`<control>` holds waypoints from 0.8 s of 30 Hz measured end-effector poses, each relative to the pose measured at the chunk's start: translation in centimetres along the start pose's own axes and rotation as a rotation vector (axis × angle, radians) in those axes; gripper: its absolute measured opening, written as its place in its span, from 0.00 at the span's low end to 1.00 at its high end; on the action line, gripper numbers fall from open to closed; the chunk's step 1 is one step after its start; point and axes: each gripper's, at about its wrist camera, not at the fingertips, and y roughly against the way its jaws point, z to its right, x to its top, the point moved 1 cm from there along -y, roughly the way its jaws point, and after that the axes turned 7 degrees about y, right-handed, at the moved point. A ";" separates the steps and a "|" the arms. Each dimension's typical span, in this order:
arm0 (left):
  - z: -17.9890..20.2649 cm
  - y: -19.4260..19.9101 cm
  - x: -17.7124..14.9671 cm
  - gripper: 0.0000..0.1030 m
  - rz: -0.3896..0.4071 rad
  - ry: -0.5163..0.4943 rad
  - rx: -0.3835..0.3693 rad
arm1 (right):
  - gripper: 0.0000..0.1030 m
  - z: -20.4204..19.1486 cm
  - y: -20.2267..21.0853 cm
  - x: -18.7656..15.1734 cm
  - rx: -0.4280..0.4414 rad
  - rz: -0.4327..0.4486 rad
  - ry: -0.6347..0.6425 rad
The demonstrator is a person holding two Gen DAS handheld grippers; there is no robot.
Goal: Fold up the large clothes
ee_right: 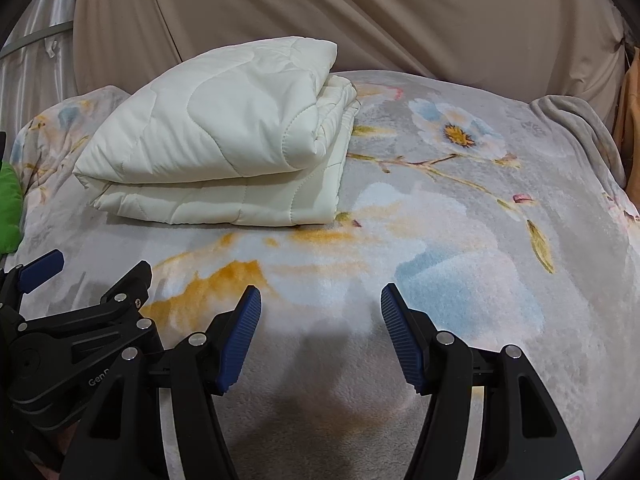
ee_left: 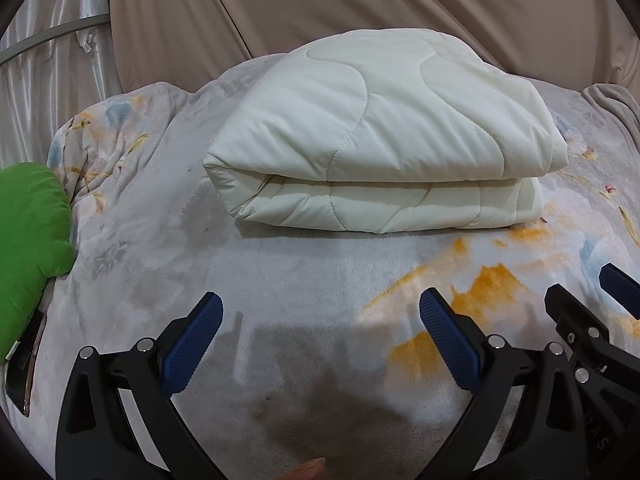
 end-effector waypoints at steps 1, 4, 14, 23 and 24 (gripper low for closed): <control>0.0 0.0 0.0 0.94 0.001 0.000 0.001 | 0.59 0.0 0.0 0.0 0.001 0.000 0.001; 0.0 0.0 0.0 0.94 0.002 -0.001 0.002 | 0.59 0.0 0.0 0.0 0.002 0.000 0.001; -0.2 0.0 0.0 0.94 0.003 0.005 -0.013 | 0.59 0.1 0.1 0.0 0.000 0.003 0.000; -0.3 0.0 -0.1 0.94 0.004 0.007 -0.017 | 0.59 0.3 0.2 0.0 -0.006 0.005 0.000; -0.3 0.0 -0.1 0.94 0.005 0.006 -0.016 | 0.60 0.4 0.2 0.0 -0.007 0.005 0.000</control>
